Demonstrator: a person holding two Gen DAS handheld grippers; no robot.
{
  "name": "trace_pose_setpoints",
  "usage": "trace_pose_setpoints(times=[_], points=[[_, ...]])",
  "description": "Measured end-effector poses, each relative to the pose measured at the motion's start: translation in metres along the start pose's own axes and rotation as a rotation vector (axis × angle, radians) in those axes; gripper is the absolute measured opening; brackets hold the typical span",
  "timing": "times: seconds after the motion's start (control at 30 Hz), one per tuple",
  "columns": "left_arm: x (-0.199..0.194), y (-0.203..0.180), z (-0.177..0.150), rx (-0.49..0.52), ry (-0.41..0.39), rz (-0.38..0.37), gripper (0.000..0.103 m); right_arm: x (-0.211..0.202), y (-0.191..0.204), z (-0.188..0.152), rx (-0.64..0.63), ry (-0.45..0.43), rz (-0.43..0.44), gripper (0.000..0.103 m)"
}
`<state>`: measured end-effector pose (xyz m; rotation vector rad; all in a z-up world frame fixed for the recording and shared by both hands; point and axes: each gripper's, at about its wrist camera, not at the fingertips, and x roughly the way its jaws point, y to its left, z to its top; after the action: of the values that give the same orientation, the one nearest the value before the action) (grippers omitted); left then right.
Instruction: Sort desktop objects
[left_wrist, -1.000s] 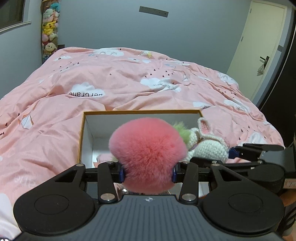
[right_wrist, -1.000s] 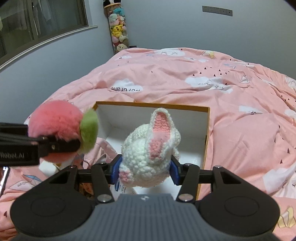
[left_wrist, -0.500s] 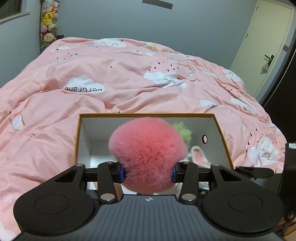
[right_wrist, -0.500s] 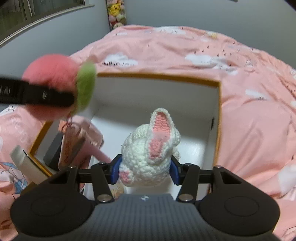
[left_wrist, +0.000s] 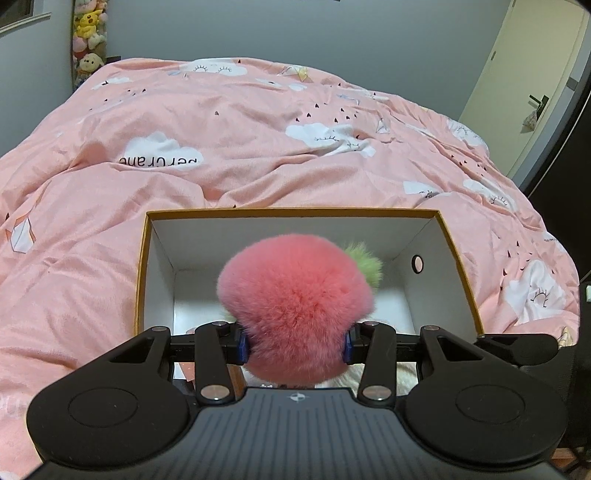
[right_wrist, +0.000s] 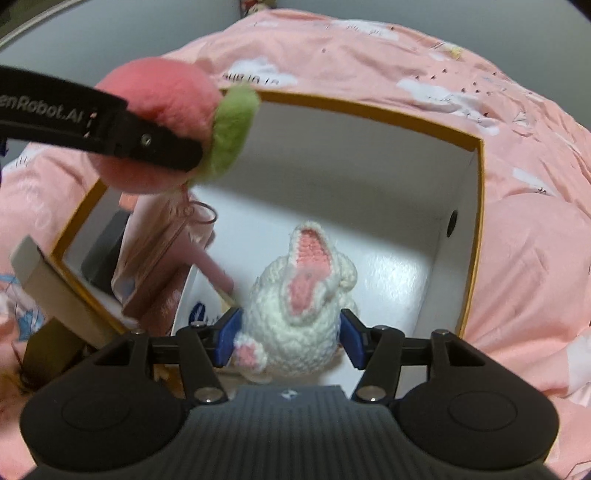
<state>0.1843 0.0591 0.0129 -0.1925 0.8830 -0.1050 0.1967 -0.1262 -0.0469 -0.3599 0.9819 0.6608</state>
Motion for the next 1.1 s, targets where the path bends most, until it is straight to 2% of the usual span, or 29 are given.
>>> trace_pose_setpoints(times=[0.1,0.2,0.27,0.3,0.33,0.5,0.63,0.73,1.0,1.1], points=[[0.002,0.003,0.0,-0.005,0.005,0.001,0.049,-0.01,-0.002,0.002,-0.021,0.013,0.005,0.064],[0.003,0.005,0.001,-0.009,0.008,-0.001,0.049,-0.02,-0.008,0.006,-0.036,0.03,0.007,0.064],[0.004,0.006,0.001,-0.012,0.009,-0.004,0.049,-0.022,-0.012,0.01,-0.045,0.065,0.026,0.057],[0.004,0.006,0.002,-0.012,0.01,-0.006,0.05,-0.021,-0.013,0.011,-0.045,0.085,0.039,0.047],[0.004,0.006,0.001,-0.011,0.011,-0.008,0.049,-0.021,-0.014,0.012,-0.046,0.109,0.05,0.042],[0.005,0.009,0.0,-0.016,0.013,-0.01,0.049,-0.016,-0.01,0.015,-0.071,0.155,0.052,0.041],[0.005,0.011,0.0,-0.021,0.015,-0.008,0.049,-0.008,-0.016,0.015,0.036,0.146,0.073,0.039],[0.005,0.011,0.0,-0.02,0.016,-0.007,0.049,-0.006,-0.018,0.012,0.11,0.108,0.089,0.038],[0.004,0.012,0.001,-0.024,0.005,-0.01,0.049,0.002,-0.004,0.005,0.05,0.077,0.08,0.037],[0.002,0.013,0.005,-0.028,-0.011,-0.009,0.049,0.007,-0.007,0.001,0.074,0.08,0.081,0.038]])
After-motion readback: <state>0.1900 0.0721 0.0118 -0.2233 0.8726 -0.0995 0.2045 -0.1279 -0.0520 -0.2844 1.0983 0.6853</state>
